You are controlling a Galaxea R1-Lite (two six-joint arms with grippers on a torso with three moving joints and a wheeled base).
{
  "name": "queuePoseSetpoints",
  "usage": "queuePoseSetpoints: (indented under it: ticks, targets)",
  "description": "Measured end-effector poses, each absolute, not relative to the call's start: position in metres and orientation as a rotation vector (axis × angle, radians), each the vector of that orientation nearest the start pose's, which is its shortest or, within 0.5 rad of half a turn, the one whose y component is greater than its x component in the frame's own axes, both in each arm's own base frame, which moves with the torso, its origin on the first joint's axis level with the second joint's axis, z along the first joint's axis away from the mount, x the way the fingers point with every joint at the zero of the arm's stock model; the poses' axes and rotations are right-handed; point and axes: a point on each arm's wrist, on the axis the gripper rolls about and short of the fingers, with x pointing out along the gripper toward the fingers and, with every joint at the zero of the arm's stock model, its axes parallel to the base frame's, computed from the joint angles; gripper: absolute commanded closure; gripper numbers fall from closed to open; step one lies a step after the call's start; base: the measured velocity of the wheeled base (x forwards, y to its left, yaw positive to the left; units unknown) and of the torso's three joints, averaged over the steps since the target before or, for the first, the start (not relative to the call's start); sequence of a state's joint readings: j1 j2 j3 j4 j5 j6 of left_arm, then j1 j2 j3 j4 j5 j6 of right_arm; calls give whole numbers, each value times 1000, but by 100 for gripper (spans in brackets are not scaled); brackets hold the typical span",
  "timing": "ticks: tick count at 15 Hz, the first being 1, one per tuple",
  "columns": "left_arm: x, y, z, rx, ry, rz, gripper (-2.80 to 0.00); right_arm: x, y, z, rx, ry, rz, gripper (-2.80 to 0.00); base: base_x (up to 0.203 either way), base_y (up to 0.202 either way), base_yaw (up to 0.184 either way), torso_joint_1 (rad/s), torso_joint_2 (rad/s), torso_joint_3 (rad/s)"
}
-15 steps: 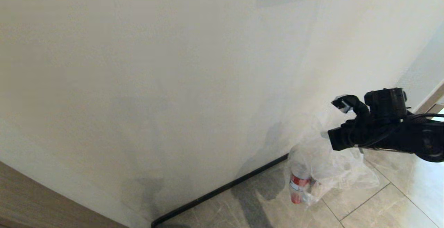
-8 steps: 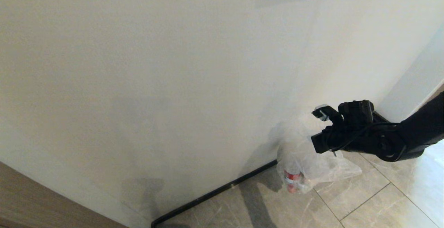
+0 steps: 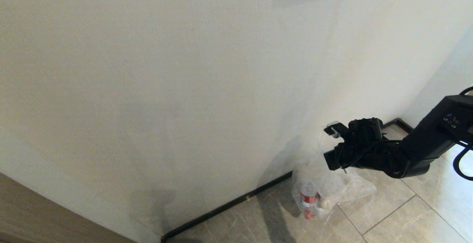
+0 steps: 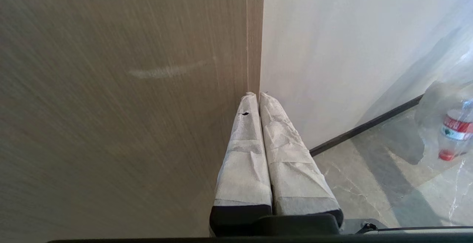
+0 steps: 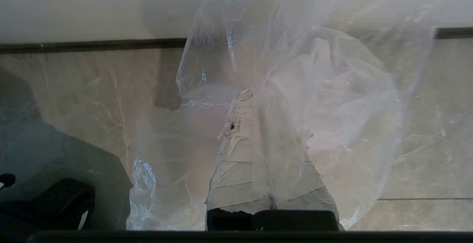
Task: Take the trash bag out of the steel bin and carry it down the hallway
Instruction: Put the trash bag at the door
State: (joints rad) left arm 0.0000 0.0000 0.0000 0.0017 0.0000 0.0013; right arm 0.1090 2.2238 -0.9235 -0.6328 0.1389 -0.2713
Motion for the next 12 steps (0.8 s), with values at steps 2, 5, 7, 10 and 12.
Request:
queuePoseSetpoints:
  ticks: [2,5,7,10,12]
  targets:
    - [-23,0,75,2,1,0,0,380,45,21,-249,646,330,0,0,0,0,0,0,0]
    - [-23,0,75,2,2,0,0,378,45,15,-247,672,328,-280,0,0,0,0,0,0]
    - [-23,0,75,2,2,0,0,378,47,14,-254,676,319,-280,0,0,0,0,0,0]
    - [-23,0,75,2,1,0,0,376,47,17,-251,677,316,-280,0,0,0,0,0,0]
    - [-23,0,75,1,2,0,0,372,47,26,-237,666,311,-280,0,0,0,0,0,0]
